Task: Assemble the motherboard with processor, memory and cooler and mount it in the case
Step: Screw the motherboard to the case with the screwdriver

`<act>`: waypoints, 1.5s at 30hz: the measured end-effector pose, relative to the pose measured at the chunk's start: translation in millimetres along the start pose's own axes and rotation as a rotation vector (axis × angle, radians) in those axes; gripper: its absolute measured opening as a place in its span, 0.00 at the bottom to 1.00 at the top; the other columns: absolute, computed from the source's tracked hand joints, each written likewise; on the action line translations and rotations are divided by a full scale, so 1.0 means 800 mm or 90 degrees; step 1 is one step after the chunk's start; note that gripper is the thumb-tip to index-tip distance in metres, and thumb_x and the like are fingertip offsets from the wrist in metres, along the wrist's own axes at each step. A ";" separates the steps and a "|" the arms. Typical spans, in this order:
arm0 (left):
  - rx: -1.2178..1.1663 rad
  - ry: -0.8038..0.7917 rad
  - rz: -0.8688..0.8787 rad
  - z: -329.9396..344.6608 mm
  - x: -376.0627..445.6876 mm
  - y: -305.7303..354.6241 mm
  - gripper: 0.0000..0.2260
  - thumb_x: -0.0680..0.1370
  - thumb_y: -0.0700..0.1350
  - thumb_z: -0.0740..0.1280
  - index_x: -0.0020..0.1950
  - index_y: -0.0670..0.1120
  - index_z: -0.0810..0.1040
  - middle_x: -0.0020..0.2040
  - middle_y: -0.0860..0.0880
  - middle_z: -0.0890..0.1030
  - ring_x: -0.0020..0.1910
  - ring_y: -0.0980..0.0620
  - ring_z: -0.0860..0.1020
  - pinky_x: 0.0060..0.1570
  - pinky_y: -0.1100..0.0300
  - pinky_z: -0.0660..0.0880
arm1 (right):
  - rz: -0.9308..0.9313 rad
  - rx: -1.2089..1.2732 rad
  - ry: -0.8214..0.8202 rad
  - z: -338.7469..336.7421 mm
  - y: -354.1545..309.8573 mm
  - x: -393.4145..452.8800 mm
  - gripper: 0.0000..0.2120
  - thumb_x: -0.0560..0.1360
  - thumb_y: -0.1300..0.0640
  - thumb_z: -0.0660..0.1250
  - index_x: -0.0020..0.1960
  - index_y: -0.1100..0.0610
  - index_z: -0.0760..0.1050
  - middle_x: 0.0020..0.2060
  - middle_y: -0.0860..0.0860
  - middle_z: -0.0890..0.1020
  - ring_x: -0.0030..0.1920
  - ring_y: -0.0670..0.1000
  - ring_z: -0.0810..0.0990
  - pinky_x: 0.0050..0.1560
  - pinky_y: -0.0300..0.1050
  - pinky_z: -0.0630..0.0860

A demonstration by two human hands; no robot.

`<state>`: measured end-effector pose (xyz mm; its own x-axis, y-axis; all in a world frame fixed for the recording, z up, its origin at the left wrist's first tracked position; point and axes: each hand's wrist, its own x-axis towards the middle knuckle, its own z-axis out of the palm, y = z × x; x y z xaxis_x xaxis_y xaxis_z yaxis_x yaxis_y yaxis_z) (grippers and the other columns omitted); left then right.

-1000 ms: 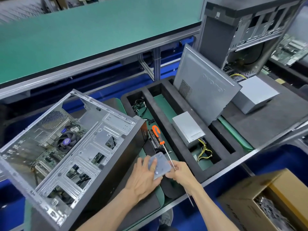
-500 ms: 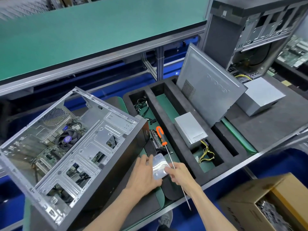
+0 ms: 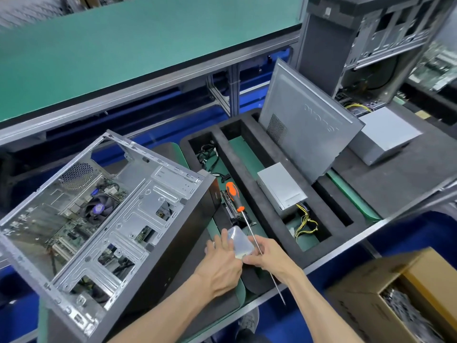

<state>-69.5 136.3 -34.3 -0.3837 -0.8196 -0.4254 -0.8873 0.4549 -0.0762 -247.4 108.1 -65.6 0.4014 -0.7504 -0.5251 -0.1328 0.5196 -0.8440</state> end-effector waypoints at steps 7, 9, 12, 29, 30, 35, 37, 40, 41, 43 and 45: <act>0.012 -0.057 -0.002 -0.027 0.002 0.000 0.22 0.81 0.45 0.53 0.70 0.33 0.69 0.73 0.22 0.54 0.64 0.29 0.66 0.58 0.38 0.67 | -0.037 0.038 -0.011 0.006 -0.010 -0.009 0.29 0.70 0.68 0.77 0.66 0.46 0.78 0.50 0.51 0.86 0.42 0.45 0.79 0.39 0.33 0.75; -0.002 -0.069 -0.017 -0.035 0.005 0.000 0.23 0.81 0.47 0.54 0.68 0.32 0.70 0.71 0.23 0.59 0.60 0.31 0.69 0.56 0.40 0.68 | -0.058 0.041 -0.006 0.008 -0.012 -0.011 0.29 0.69 0.69 0.76 0.66 0.48 0.78 0.53 0.51 0.85 0.48 0.48 0.82 0.48 0.39 0.80; -0.021 -0.073 -0.006 -0.045 0.003 0.002 0.19 0.80 0.46 0.55 0.61 0.35 0.75 0.65 0.24 0.66 0.56 0.34 0.71 0.52 0.42 0.69 | -0.062 0.028 -0.001 0.011 -0.014 -0.012 0.28 0.70 0.70 0.75 0.65 0.48 0.78 0.52 0.51 0.86 0.50 0.48 0.83 0.50 0.42 0.81; -0.112 0.305 0.094 -0.021 -0.035 -0.068 0.21 0.65 0.30 0.70 0.57 0.41 0.79 0.60 0.44 0.77 0.58 0.45 0.71 0.51 0.53 0.77 | 0.089 -0.002 0.141 0.017 -0.015 0.002 0.08 0.73 0.74 0.64 0.40 0.63 0.76 0.27 0.52 0.69 0.21 0.44 0.63 0.22 0.34 0.58; -0.160 0.260 0.077 -0.016 -0.032 -0.063 0.19 0.66 0.29 0.69 0.55 0.43 0.79 0.57 0.46 0.76 0.56 0.46 0.71 0.50 0.54 0.76 | 0.091 -0.005 0.140 0.018 -0.016 0.002 0.08 0.73 0.73 0.65 0.41 0.63 0.77 0.27 0.52 0.69 0.21 0.44 0.63 0.22 0.34 0.58; -0.357 0.177 -0.024 -0.009 -0.018 -0.046 0.12 0.75 0.36 0.62 0.54 0.43 0.81 0.55 0.49 0.74 0.55 0.50 0.73 0.55 0.60 0.72 | 0.091 0.014 0.146 0.019 -0.019 -0.002 0.08 0.73 0.74 0.64 0.42 0.64 0.78 0.28 0.52 0.72 0.22 0.44 0.64 0.22 0.34 0.59; -0.358 0.141 -0.025 -0.006 -0.014 -0.044 0.11 0.76 0.38 0.63 0.53 0.41 0.82 0.54 0.49 0.72 0.55 0.51 0.72 0.56 0.57 0.73 | 0.090 0.010 0.144 0.019 -0.019 -0.003 0.08 0.73 0.73 0.64 0.41 0.63 0.77 0.28 0.53 0.71 0.23 0.45 0.63 0.22 0.35 0.58; -0.356 0.109 -0.041 -0.009 -0.008 -0.038 0.10 0.77 0.39 0.63 0.52 0.40 0.83 0.53 0.50 0.70 0.54 0.51 0.71 0.56 0.55 0.73 | 0.087 0.012 0.137 0.018 -0.019 -0.003 0.07 0.73 0.73 0.65 0.40 0.63 0.77 0.28 0.52 0.69 0.23 0.45 0.62 0.23 0.35 0.57; -0.364 0.104 -0.045 -0.010 -0.005 -0.036 0.10 0.78 0.39 0.64 0.53 0.41 0.84 0.54 0.50 0.70 0.55 0.51 0.71 0.57 0.56 0.73 | 0.088 0.016 0.135 0.018 -0.018 -0.003 0.07 0.73 0.73 0.65 0.41 0.63 0.77 0.27 0.51 0.69 0.23 0.45 0.62 0.22 0.34 0.57; -0.391 0.092 -0.057 -0.013 -0.001 -0.034 0.09 0.78 0.39 0.65 0.52 0.41 0.85 0.54 0.50 0.71 0.55 0.51 0.72 0.56 0.59 0.72 | 0.093 0.017 0.135 0.018 -0.018 -0.003 0.07 0.74 0.72 0.65 0.42 0.63 0.78 0.26 0.50 0.70 0.22 0.45 0.63 0.22 0.34 0.58; -0.422 0.087 -0.078 -0.015 0.001 -0.035 0.07 0.77 0.37 0.67 0.45 0.43 0.84 0.52 0.52 0.72 0.51 0.52 0.74 0.52 0.59 0.74 | 0.098 0.015 0.133 0.017 -0.018 -0.002 0.06 0.74 0.72 0.65 0.43 0.64 0.78 0.27 0.51 0.70 0.23 0.45 0.62 0.22 0.35 0.58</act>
<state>-48.2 119.0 -21.7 -0.2602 -0.9083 -0.3274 -0.8792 0.0827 0.4693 -234.0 107.3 -51.3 0.1814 -0.7289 -0.6601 -0.1553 0.6416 -0.7511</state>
